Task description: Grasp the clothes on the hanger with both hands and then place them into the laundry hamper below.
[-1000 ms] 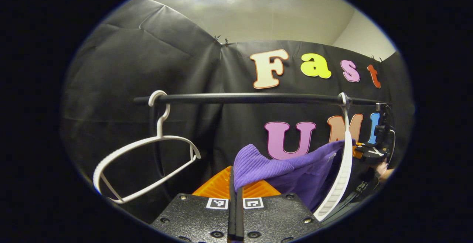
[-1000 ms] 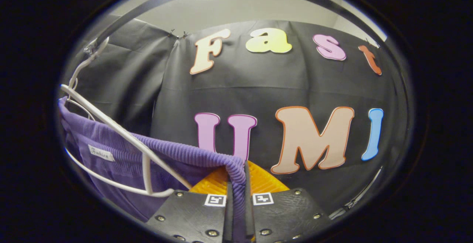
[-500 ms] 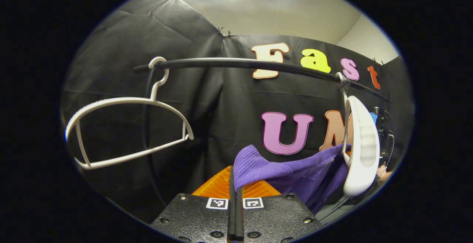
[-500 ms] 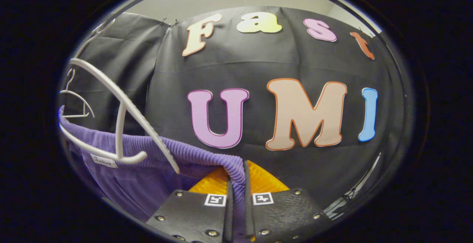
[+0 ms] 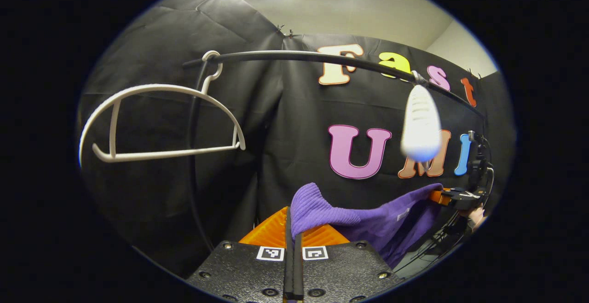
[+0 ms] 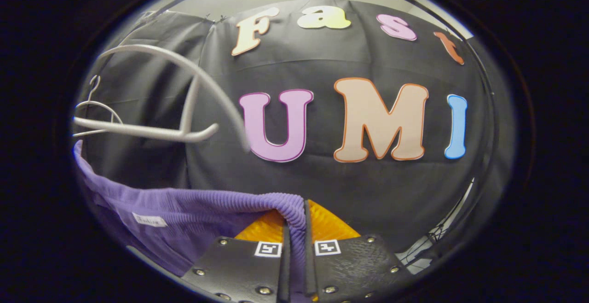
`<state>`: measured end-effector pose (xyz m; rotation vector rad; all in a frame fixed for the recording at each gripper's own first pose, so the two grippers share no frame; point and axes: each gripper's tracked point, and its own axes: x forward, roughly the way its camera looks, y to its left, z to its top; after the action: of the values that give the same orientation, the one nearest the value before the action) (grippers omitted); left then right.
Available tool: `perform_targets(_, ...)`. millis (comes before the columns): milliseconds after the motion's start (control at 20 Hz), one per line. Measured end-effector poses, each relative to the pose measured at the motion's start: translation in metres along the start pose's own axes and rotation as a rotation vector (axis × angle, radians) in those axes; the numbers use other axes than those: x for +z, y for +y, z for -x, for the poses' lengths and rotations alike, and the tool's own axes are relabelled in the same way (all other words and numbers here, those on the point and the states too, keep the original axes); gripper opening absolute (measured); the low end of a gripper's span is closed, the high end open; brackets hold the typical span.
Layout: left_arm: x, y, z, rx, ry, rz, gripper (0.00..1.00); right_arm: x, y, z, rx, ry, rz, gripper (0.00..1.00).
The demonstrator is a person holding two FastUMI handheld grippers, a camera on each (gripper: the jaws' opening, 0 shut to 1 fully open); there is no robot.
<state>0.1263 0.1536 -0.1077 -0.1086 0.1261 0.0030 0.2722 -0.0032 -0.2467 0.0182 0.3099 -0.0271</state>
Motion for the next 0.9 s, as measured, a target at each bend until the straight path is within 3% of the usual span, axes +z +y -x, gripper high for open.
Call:
perform_targets(400,-0.028,-0.032,0.003,-0.008,0.008,0.053,0.00,-0.014,0.036,0.029,0.065,0.024,0.009,0.12)
perform_targets(450,-0.032,-0.035,0.004,-0.005,0.010,0.057,0.00,-0.013,0.042,0.032,0.074,0.024,0.011,0.17)
perform_targets(550,-0.038,-0.040,0.005,-0.002,0.009,0.064,0.00,-0.010,0.052,0.036,0.093,0.021,0.013,0.17)
perform_targets(800,-0.049,-0.056,0.000,-0.001,0.012,0.036,0.00,-0.005,0.072,0.042,0.122,0.015,0.003,0.11)
perform_targets(900,-0.052,-0.066,-0.006,-0.013,0.008,0.020,0.00,-0.004,0.078,0.043,0.129,0.014,-0.004,0.17)
